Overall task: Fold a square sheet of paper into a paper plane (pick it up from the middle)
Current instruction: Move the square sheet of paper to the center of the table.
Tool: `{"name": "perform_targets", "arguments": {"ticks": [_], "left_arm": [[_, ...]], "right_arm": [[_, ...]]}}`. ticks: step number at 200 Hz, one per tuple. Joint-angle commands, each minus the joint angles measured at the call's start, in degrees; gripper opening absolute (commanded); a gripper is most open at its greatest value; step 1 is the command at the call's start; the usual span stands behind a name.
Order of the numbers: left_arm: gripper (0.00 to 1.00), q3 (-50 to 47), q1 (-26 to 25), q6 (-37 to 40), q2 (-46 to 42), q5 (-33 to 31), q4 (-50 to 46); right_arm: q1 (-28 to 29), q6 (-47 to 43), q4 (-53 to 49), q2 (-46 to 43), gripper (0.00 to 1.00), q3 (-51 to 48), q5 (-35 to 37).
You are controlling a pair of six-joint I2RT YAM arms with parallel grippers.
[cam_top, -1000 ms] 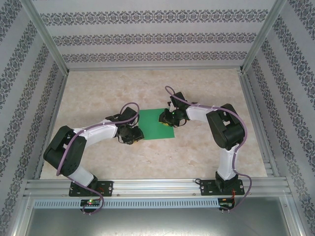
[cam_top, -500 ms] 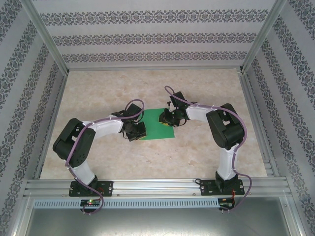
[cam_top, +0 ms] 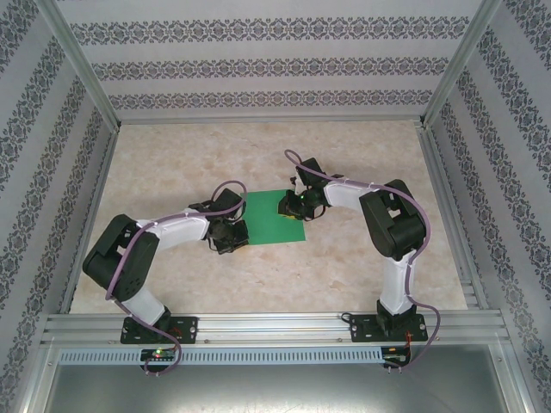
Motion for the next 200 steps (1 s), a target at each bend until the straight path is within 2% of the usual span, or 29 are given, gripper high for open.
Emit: {"name": "perform_targets", "arguments": {"ticks": [1,20,39,67,85,112,157,189,200], "left_arm": [[0.04,-2.13,0.40,-0.16,-0.98,-3.26,-5.62],[0.04,-1.45,0.39,0.61,-1.44,-2.50,-5.11],[0.05,0.81,0.49,2.05,-2.26,-0.94,-4.91],[0.12,3.36,3.17,3.91,-4.78,-0.19,-6.34],[0.20,4.36,6.70,5.14,-6.31,0.65,-8.08],[0.37,5.14,13.54,6.24,-7.44,4.00,-8.55],[0.79,8.18,19.13,9.46,-7.05,4.67,-10.40],[0.99,8.55,21.34,12.98,-8.39,1.76,-12.37],[1.00,8.57,21.93,14.19,-9.00,0.75,-12.73]], "right_arm": [[-1.31,-3.99,-7.07,2.27,0.21,1.51,5.82],[-0.68,-5.78,-9.17,0.66,0.22,3.54,6.99],[1.10,-6.28,-11.33,-2.66,0.27,5.73,9.09],[5.90,-4.74,-15.05,-5.56,0.42,8.08,17.38],[8.69,-2.64,-19.61,-4.64,0.47,10.92,24.35],[11.85,-1.68,-26.98,-2.51,0.65,16.60,33.67],[15.38,-4.67,-36.56,5.03,0.97,27.49,35.70],[16.76,-6.93,-39.20,8.89,0.98,31.63,32.33],[16.85,-7.24,-40.22,10.06,0.98,32.88,31.12]]}}
